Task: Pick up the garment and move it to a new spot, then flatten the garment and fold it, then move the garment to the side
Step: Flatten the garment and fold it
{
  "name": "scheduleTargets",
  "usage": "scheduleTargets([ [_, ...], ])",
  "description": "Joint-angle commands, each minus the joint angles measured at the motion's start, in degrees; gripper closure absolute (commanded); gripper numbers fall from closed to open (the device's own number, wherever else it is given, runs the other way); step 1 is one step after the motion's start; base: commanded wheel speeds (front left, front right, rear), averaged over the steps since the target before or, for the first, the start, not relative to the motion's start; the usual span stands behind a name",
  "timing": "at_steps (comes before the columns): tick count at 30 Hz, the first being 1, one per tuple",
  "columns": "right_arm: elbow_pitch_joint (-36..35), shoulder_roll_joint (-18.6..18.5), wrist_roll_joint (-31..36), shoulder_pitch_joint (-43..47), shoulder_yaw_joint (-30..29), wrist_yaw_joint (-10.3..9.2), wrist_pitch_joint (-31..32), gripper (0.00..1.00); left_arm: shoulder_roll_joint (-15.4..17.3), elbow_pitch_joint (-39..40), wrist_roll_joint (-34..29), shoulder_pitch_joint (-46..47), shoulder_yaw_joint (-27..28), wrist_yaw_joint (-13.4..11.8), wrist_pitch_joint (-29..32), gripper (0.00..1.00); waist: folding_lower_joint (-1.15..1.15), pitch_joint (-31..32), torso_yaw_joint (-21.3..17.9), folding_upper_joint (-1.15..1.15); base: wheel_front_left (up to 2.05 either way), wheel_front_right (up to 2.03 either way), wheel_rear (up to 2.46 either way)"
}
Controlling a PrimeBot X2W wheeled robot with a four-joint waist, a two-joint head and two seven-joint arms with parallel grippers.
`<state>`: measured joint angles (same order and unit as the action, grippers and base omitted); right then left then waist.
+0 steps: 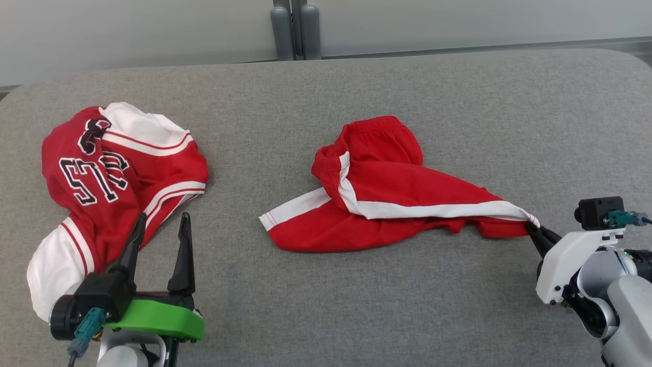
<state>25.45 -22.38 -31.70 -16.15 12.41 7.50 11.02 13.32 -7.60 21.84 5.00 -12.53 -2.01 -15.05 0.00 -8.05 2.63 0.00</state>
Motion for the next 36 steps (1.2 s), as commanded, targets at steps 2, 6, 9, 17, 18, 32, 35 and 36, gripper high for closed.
scheduleTargets([
  [2,0.36,-0.96,0.59,-0.88,0.93,-0.02,0.51,0.69,0.14,-0.42,0.3,0.98,0.05,0.29,-0.18,0.0,0.0,-0.02,0.1,0.0,0.0,0.0,0.0],
  [6,1.07,-1.27,0.39,-0.42,2.02,-0.02,1.52,0.0,-0.29,-1.19,0.58,0.64,-0.1,0.13,-0.18,0.0,0.0,1.21,-0.15,0.0,0.0,0.0,0.0],
  [9,1.6,-1.82,1.01,1.02,1.73,-0.02,2.23,0.0,-0.45,-1.56,0.94,-0.07,0.02,-0.08,-0.18,0.0,0.0,2.62,-0.66,0.0,0.0,0.0,0.0],
  [17,-4.67,-0.04,3.38,4.66,-4.45,-0.01,-3.48,0.0,-0.72,-1.89,1.49,-1.72,0.38,-0.5,-0.18,0.0,0.0,6.19,-2.21,0.0,0.0,0.0,0.0],
  [18,-6.37,0.64,4.11,5.29,-4.72,-0.01,-5.22,0.0,-0.78,-1.89,1.58,-1.95,0.38,-0.53,-0.19,0.0,0.0,6.48,-2.34,0.0,0.0,0.0,0.0],
  [32,-11.23,13.73,10.7,10.51,-7.83,-0.01,-20.73,0.0,-0.65,-0.76,1.88,-3.15,0.06,-0.95,0.34,0.0,0.0,7.93,-3.18,0.0,0.0,0.0,0.0],
  [35,-10.49,14.0,11.28,10.36,-7.24,-0.02,-20.29,0.0,-0.49,-0.62,2.05,-2.86,-0.33,-0.69,1.0,0.0,0.0,7.87,-3.51,0.0,0.0,0.0,0.0],
  [36,-10.35,13.94,11.35,10.1,-7.13,-0.01,-20.27,0.0,-0.43,-0.6,2.06,-2.74,-0.4,-0.7,1.17,0.0,0.0,7.87,-3.71,0.0,0.0,0.0,0.0],
])
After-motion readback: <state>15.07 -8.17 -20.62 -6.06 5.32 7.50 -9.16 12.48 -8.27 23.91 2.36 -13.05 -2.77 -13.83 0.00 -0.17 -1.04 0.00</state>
